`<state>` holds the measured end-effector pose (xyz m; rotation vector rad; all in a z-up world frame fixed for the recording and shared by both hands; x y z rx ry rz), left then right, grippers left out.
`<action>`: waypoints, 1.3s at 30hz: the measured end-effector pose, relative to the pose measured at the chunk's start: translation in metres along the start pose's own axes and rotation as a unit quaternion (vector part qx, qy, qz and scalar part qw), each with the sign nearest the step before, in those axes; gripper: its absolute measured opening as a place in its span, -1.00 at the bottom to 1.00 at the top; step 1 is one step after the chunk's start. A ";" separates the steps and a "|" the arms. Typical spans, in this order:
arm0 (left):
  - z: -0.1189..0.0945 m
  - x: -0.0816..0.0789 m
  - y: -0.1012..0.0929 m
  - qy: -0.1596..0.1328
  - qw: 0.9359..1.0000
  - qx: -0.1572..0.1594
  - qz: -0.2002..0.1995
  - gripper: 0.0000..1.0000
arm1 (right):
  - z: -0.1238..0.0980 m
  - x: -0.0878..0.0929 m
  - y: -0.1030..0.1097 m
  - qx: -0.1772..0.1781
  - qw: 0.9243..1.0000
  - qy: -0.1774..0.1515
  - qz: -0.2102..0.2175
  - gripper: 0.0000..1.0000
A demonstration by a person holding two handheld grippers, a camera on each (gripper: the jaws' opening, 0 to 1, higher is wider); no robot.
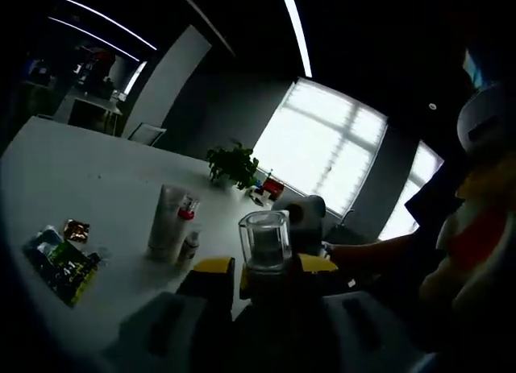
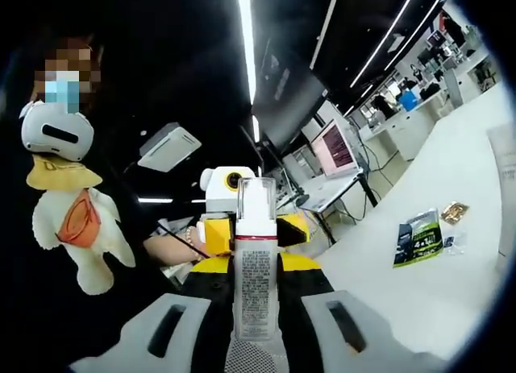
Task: Arrange the skincare products in the storage area until every visible bottle or jar stands upright without overlapping.
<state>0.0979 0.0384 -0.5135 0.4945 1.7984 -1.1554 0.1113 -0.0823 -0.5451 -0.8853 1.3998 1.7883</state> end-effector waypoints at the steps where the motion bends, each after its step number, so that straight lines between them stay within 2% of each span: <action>1: 0.000 0.000 -0.001 0.000 1.000 0.000 -0.005 -0.57 | 0.000 0.000 0.001 -0.004 1.000 0.001 -0.002 -0.61; 6: 0.000 -0.001 0.001 -0.001 1.000 -0.006 -0.016 -0.58 | 0.000 -0.002 0.000 0.002 1.000 0.007 0.008 -0.60; 9: 0.000 -0.004 0.003 -0.009 0.999 -0.027 -0.034 -0.58 | 0.001 -0.006 -0.001 0.025 0.999 0.001 0.025 -0.60; 10: -0.001 -0.006 0.005 -0.013 0.998 -0.035 -0.043 -0.58 | 0.001 -0.008 -0.001 0.040 0.999 -0.002 0.029 -0.59; 12: 0.000 -0.011 0.009 -0.028 0.996 -0.066 -0.059 -0.59 | -0.001 -0.014 -0.003 0.090 0.996 0.000 0.008 -0.57; 15: 0.001 -0.020 0.013 -0.046 0.991 -0.106 -0.074 -0.59 | 0.002 -0.017 0.002 0.141 0.989 0.036 -0.036 -0.52; 17: 0.002 -0.029 0.012 -0.067 0.986 -0.128 -0.079 -0.59 | 0.007 -0.013 0.004 0.200 0.975 0.077 -0.055 -0.40; 18: 0.003 -0.033 0.012 -0.075 0.983 -0.148 -0.077 -0.59 | 0.009 -0.013 0.004 0.243 0.963 0.088 -0.079 -0.34; 19: 0.003 -0.034 0.012 -0.075 0.982 -0.157 -0.071 -0.59 | 0.011 -0.015 0.005 0.253 0.959 0.083 -0.094 -0.33; 20: 0.004 -0.036 0.013 -0.080 0.976 -0.194 -0.057 -0.59 | 0.015 -0.018 0.009 0.279 0.950 0.064 -0.123 -0.35; 21: 0.005 -0.037 0.012 -0.082 0.973 -0.207 -0.065 -0.59 | 0.015 -0.018 0.010 0.308 0.942 0.059 -0.122 -0.37; 22: 0.005 -0.038 0.011 -0.082 0.968 -0.230 -0.066 -0.59 | 0.015 -0.019 0.010 0.342 0.930 0.056 -0.121 -0.39; 24: 0.005 -0.037 0.010 -0.074 0.960 -0.268 -0.031 -0.59 | 0.014 -0.018 0.006 0.383 0.911 0.066 -0.137 -0.51; 25: 0.006 -0.036 0.009 -0.065 0.956 -0.287 -0.011 -0.59 | 0.017 -0.020 0.007 0.387 0.908 0.066 -0.148 -0.54; 26: 0.008 -0.036 0.006 -0.065 0.953 -0.296 -0.008 -0.59 | 0.018 -0.020 0.006 0.391 0.905 0.068 -0.153 -0.54; 28: 0.012 -0.033 0.001 -0.051 0.951 -0.306 0.000 -0.59 | 0.023 -0.019 0.007 0.395 0.905 0.056 -0.148 -0.55; 30: 0.014 -0.032 -0.001 -0.053 0.946 -0.318 0.014 -0.59 | 0.021 -0.020 0.005 0.408 0.899 0.061 -0.145 -0.56; 35: 0.013 -0.034 -0.002 -0.056 0.945 -0.321 0.018 -0.58 | 0.019 -0.020 0.007 0.404 0.897 0.069 -0.163 -0.59; 37: 0.013 -0.034 -0.002 -0.058 0.946 -0.318 0.024 -0.58 | 0.018 -0.020 0.006 0.390 0.907 0.054 -0.147 -0.60; 39: 0.013 -0.033 -0.003 -0.054 0.948 -0.312 0.038 -0.58 | 0.016 -0.019 0.005 0.384 0.911 0.050 -0.141 -0.60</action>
Point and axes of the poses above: the point that each gripper's makers call its tool centre point, and the gripper's own axes: z roughly forward along the fingers, y roughly to its left, x roughly out of its underside, the point moved 8 cm from there along -z, roughly backward along the fingers, and after that the axes turned 7 degrees about -x, right-handed, at the moved point
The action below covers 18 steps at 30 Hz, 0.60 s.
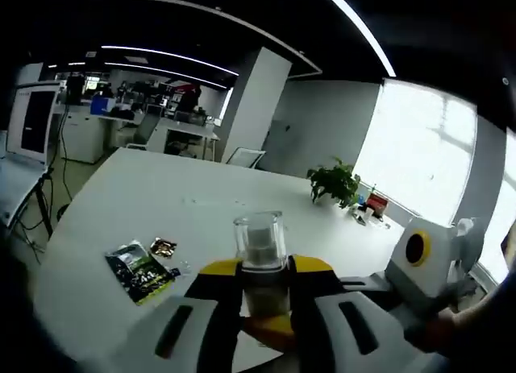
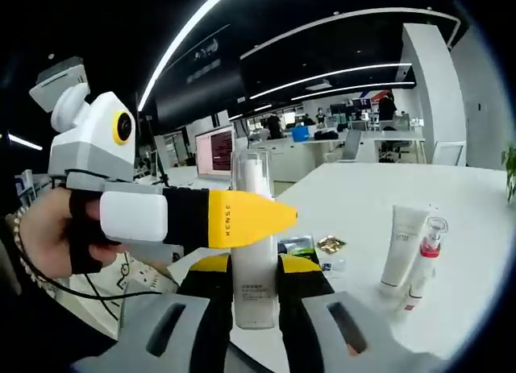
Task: Arrange the skincare products in the storage area until every visible bottle or jar stands upright without overlapping.
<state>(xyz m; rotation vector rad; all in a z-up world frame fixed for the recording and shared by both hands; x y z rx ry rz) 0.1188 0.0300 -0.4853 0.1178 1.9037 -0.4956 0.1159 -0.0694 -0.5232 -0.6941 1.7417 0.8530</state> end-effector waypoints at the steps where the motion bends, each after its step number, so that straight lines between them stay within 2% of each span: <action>1: 0.001 -0.001 -0.001 -0.005 1.000 0.015 0.013 -0.59 | -0.002 -0.001 0.002 -0.016 0.999 -0.016 0.030 -0.60; 3: 0.000 -0.003 -0.001 -0.008 0.999 0.031 0.015 -0.59 | -0.003 0.000 -0.001 -0.036 0.997 -0.031 0.062 -0.61; 4: 0.001 -0.003 -0.002 -0.004 0.999 0.048 0.014 -0.53 | -0.003 0.002 -0.003 -0.041 0.997 -0.031 0.061 -0.61; 7: 0.001 -0.003 -0.001 0.008 0.996 0.087 0.005 -0.37 | -0.005 0.002 -0.009 -0.084 0.990 -0.044 0.106 -0.61; 9: 0.001 -0.004 0.004 0.013 0.992 0.121 -0.021 -0.32 | -0.007 0.002 -0.013 -0.085 0.989 -0.044 0.111 -0.61; 10: 0.001 -0.006 0.007 0.014 0.987 0.148 -0.058 -0.33 | -0.007 0.000 -0.013 -0.104 0.986 -0.048 0.121 -0.61; 11: 0.001 -0.007 0.011 0.022 0.984 0.159 -0.078 -0.34 | -0.009 0.000 -0.013 -0.126 0.981 -0.044 0.139 -0.61; 12: 0.001 -0.009 0.016 0.020 0.979 0.178 -0.097 -0.34 | -0.009 -0.002 -0.015 -0.130 0.980 -0.053 0.142 -0.61; 13: -0.001 -0.010 0.015 0.025 0.974 0.194 -0.112 -0.36 | -0.010 -0.003 -0.013 -0.175 0.970 -0.053 0.163 -0.61; 15: -0.001 -0.013 0.018 0.023 0.967 0.221 -0.124 -0.38 | -0.011 -0.003 -0.015 -0.188 0.966 -0.057 0.170 -0.61; 16: -0.001 -0.015 0.019 0.028 0.963 0.234 -0.128 -0.39 | -0.013 -0.004 -0.012 -0.221 0.958 -0.052 0.176 -0.61; 17: 0.000 -0.016 0.022 0.040 0.961 0.243 -0.124 -0.40 | -0.013 -0.005 -0.014 -0.216 0.956 -0.058 0.188 -0.61; 18: 0.000 -0.016 0.023 0.046 0.959 0.255 -0.114 -0.40 | -0.014 -0.006 -0.012 -0.230 0.952 -0.064 0.193 -0.61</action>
Point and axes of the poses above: the point that each gripper's makers call its tool centre point, and the gripper's own axes: z roughly forward along the fingers, y roughly to its left, x roughly out of its underside, the point moved 8 cm from there along -z, roughly backward along the fingers, and after that the axes turned 7 degrees about -x, right-handed, at the moved point
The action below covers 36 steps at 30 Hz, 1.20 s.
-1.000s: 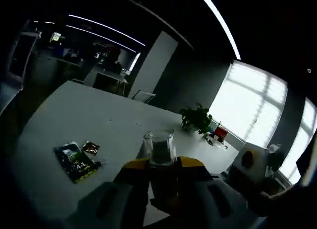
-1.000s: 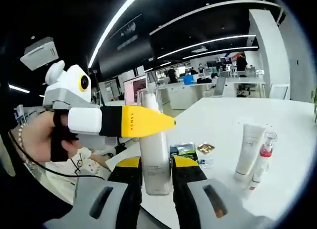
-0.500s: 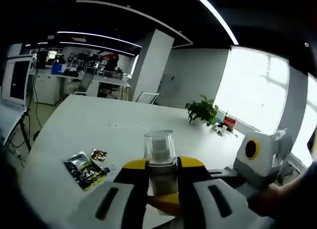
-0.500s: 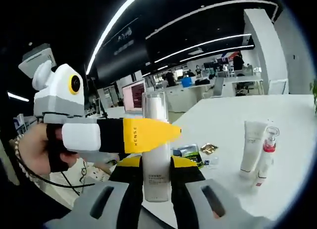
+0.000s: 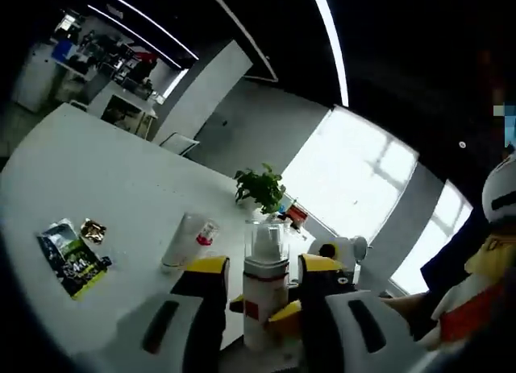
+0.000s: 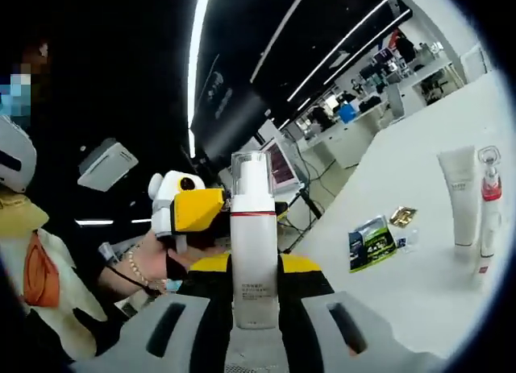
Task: Arrange the skincare products in the storage area until every visible bottle or jar stands upright without overlapping.
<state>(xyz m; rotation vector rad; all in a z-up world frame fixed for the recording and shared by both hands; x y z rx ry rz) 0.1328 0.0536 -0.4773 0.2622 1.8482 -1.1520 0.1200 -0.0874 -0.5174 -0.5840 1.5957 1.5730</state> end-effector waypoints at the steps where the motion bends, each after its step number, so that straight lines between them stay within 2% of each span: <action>1: 0.000 -0.001 0.001 0.012 1.000 0.004 0.005 -0.40 | 0.000 -0.002 0.002 -0.025 0.999 -0.007 0.023 -0.61; 2: 0.001 -0.001 0.001 0.017 1.000 0.009 0.009 -0.40 | 0.000 -0.003 0.002 -0.025 0.999 -0.014 0.028 -0.61; 3: 0.003 -0.001 -0.003 0.023 0.999 0.020 0.017 -0.39 | 0.000 -0.003 0.004 -0.047 0.998 -0.009 0.040 -0.61; 4: 0.004 -0.001 -0.005 0.023 0.999 0.018 0.015 -0.41 | 0.000 -0.004 0.002 -0.043 0.998 -0.008 0.037 -0.61; 7: 0.010 0.002 -0.012 0.029 0.999 0.028 0.023 -0.47 | 0.000 -0.003 0.002 -0.062 0.997 0.017 0.033 -0.60; 8: 0.012 0.003 -0.013 0.029 0.999 0.029 0.024 -0.50 | 0.000 -0.002 0.004 -0.081 0.996 0.028 0.040 -0.60; 10: 0.015 0.005 -0.016 0.028 0.999 0.033 0.025 -0.55 | -0.001 -0.003 0.002 -0.080 0.996 0.025 0.041 -0.60; 11: 0.017 0.005 -0.017 0.026 0.999 0.032 0.026 -0.54 | -0.002 -0.004 0.000 -0.088 0.995 0.023 0.050 -0.60; 13: 0.019 0.004 -0.017 0.013 0.999 0.020 0.034 -0.56 | -0.004 -0.005 -0.002 -0.084 0.995 0.018 0.053 -0.60; 16: 0.020 0.002 -0.011 0.011 1.000 -0.001 0.014 -0.57 | -0.003 -0.007 -0.005 -0.072 0.996 0.019 0.051 -0.59; 19: 0.020 -0.001 -0.006 -0.004 0.999 -0.033 -0.003 -0.58 | -0.001 -0.010 -0.007 -0.047 0.997 0.015 0.055 -0.57; 23: 0.019 -0.002 -0.002 -0.022 0.997 -0.078 -0.011 -0.58 | 0.000 -0.013 -0.010 -0.003 0.999 0.015 0.034 -0.54; 24: 0.019 -0.001 -0.002 -0.023 0.996 -0.086 -0.006 -0.58 | 0.001 -0.013 -0.010 0.023 0.999 0.026 0.021 -0.53; 26: 0.017 0.000 -0.002 -0.020 0.991 -0.128 0.025 -0.58 | 0.003 -0.013 -0.010 0.062 0.997 0.041 -0.002 -0.52; 27: 0.017 0.000 -0.002 -0.020 0.989 -0.139 0.037 -0.58 | 0.004 -0.013 -0.008 0.077 0.996 0.049 -0.019 -0.52; 29: 0.015 0.000 0.000 -0.023 0.982 -0.180 0.050 -0.58 | 0.008 -0.015 -0.004 0.121 0.990 0.056 -0.054 -0.50; 31: 0.015 0.000 -0.004 -0.022 0.976 -0.209 0.064 -0.58 | 0.011 -0.017 0.000 0.143 0.984 0.059 -0.092 -0.52; 32: 0.017 0.001 -0.010 -0.024 0.969 -0.232 0.084 -0.58 | 0.014 -0.017 0.003 0.161 0.978 0.064 -0.113 -0.53; 33: 0.017 0.001 -0.009 -0.022 0.964 -0.245 0.101 -0.58 | 0.017 -0.017 0.005 0.186 0.972 0.066 -0.128 -0.53; 34: 0.018 0.001 -0.010 -0.019 0.957 -0.261 0.126 -0.58 | 0.019 -0.016 0.006 0.200 0.968 0.068 -0.132 -0.57; 35: 0.019 0.002 -0.013 -0.024 0.955 -0.266 0.125 -0.58 | 0.021 -0.012 0.005 0.224 0.962 0.083 -0.133 -0.57; 36: 0.021 0.003 -0.018 -0.027 0.958 -0.261 0.119 -0.58 | 0.023 -0.010 0.004 0.230 0.958 0.091 -0.142 -0.56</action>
Point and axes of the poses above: the point that each gripper's makers call its tool centre point, and the gripper's own axes: z roughly forward along the fingers, y roughly to its left, x roughly out of its underside, the point moved 8 cm from there along -z, roughly backward along the fingers, and after that the axes turned 7 degrees about -x, right-handed, at the moved point
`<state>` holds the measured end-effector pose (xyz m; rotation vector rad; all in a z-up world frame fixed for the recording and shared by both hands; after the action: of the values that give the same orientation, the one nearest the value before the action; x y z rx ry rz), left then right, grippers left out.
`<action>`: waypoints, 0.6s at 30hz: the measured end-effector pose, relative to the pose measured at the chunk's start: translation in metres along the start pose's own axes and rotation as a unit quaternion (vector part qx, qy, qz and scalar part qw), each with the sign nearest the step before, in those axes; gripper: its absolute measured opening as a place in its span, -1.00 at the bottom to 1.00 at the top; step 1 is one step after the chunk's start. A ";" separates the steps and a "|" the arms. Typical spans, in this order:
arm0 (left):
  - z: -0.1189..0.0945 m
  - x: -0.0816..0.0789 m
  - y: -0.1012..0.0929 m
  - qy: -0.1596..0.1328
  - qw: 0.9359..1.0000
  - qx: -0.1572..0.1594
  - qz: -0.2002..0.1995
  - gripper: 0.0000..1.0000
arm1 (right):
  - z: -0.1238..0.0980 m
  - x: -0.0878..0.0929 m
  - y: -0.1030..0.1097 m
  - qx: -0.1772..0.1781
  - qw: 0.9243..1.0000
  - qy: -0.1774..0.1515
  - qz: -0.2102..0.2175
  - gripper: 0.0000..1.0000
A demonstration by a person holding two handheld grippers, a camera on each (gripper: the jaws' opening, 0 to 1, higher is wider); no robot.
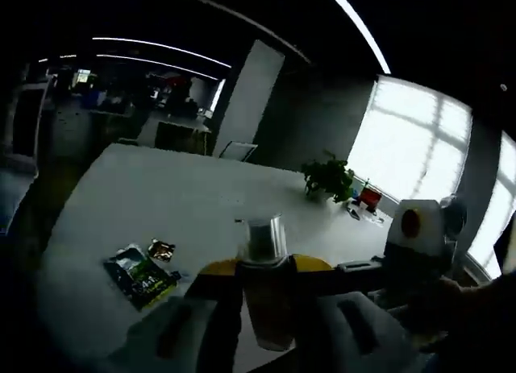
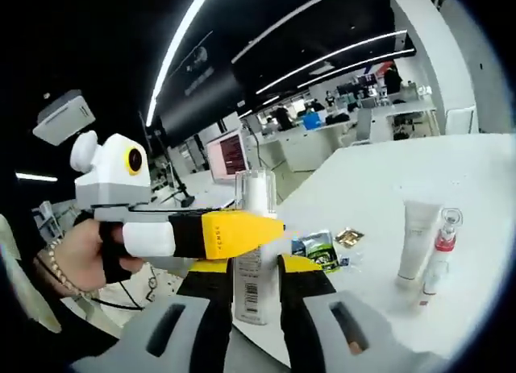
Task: Arrange the skincare products in the storage area until every visible bottle or jar stands upright without overlapping.
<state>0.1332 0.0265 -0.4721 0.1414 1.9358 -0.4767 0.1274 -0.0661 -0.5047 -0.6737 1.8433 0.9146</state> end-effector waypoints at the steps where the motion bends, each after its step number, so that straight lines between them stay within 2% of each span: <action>1: 0.000 0.000 0.000 0.000 1.000 -0.002 -0.003 -0.58 | 0.002 0.000 0.001 0.006 1.000 -0.004 -0.018 -0.54; 2: 0.001 0.000 -0.001 0.001 1.000 -0.008 0.001 -0.58 | 0.001 0.000 -0.001 0.021 0.999 -0.015 -0.032 -0.53; 3: 0.001 0.000 0.000 -0.003 1.000 -0.018 0.023 -0.58 | 0.001 0.001 0.000 0.022 1.000 -0.015 -0.016 -0.53; 4: 0.001 0.001 -0.001 -0.005 0.999 -0.020 0.025 -0.58 | 0.001 0.001 -0.001 0.028 0.999 -0.024 0.005 -0.56; 6: 0.000 0.001 -0.003 -0.008 1.000 -0.021 0.016 -0.58 | -0.002 0.003 -0.005 0.034 0.999 -0.041 0.002 -0.58; 11: 0.000 0.003 -0.003 -0.009 1.000 -0.021 0.009 -0.58 | -0.005 0.005 -0.005 0.042 0.998 -0.046 -0.006 -0.59; 16: 0.001 0.005 -0.003 -0.008 1.000 -0.013 0.004 -0.58 | -0.006 0.007 -0.008 0.038 0.998 -0.052 0.000 -0.61; 18: 0.001 0.006 -0.004 -0.008 1.000 -0.005 0.000 -0.59 | -0.008 0.008 -0.011 0.034 0.998 -0.055 0.014 -0.61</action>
<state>0.1306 0.0216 -0.4766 0.1308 1.9230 -0.4663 0.1288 -0.0795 -0.5133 -0.5454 1.7811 0.8862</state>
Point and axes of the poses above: the point that each gripper's makers call its tool centre point, and the gripper's own axes: z roughly forward along the fingers, y roughly to its left, x roughly out of its underside, the point moved 8 cm from there along -z, roughly backward along the fingers, and after that the axes turned 7 degrees about -x, right-handed, at the moved point
